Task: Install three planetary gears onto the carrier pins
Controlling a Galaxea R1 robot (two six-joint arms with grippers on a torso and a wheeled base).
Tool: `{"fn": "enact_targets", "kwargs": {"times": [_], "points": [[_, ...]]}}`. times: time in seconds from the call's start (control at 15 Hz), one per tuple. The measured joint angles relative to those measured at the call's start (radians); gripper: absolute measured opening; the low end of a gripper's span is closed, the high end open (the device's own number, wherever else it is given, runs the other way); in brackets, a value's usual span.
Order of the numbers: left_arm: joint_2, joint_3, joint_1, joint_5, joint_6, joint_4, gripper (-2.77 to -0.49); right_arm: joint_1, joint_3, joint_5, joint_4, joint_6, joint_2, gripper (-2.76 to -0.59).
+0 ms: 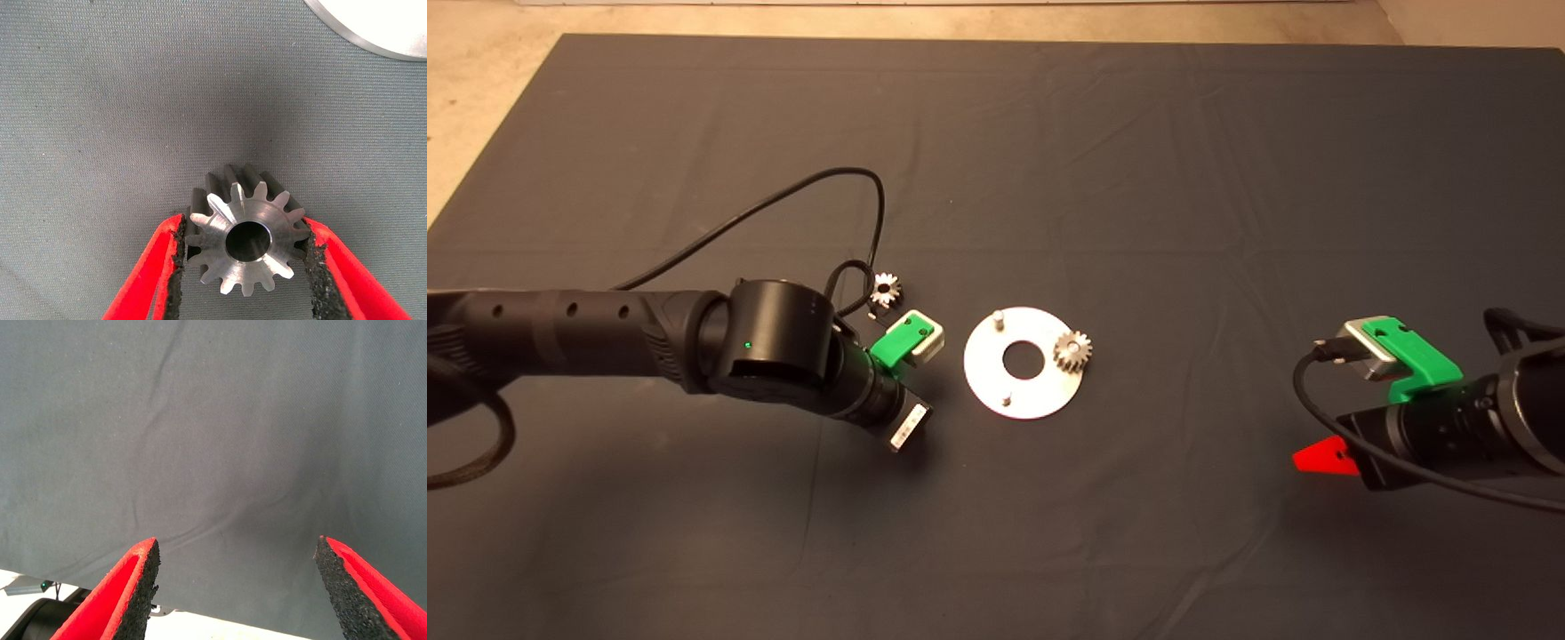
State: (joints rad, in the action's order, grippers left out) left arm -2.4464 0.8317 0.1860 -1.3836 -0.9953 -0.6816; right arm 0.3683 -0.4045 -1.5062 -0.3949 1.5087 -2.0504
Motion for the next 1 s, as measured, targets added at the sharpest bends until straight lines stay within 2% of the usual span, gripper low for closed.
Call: {"fn": "enact_targets", "kwargs": {"times": [0.13,0.27,0.67,0.87,1.0], "points": [[0.0,-0.001,-0.001,-0.001,0.0,-0.004,-2.25,0.0,0.0,0.0,0.0,0.0,0.0,-1.63],[0.0,-0.008,-0.009,-0.005,0.0,-0.023,-2.27,0.0,0.0,0.0,0.0,0.0,0.0,-1.63],[0.001,-0.022,-0.013,-0.011,0.01,-0.031,-2.41,0.0,0.0,0.002,0.0,0.0,0.0,-1.63],[0.0,-0.065,-0.019,-0.011,0.014,-0.023,-2.46,0.0,0.0,0.003,0.0,0.0,0.0,-1.63],[0.0,-0.078,-0.002,-0.019,0.014,-0.003,-2.49,0.0,0.0,0.005,0.0,0.0,0.0,-1.63]]}}
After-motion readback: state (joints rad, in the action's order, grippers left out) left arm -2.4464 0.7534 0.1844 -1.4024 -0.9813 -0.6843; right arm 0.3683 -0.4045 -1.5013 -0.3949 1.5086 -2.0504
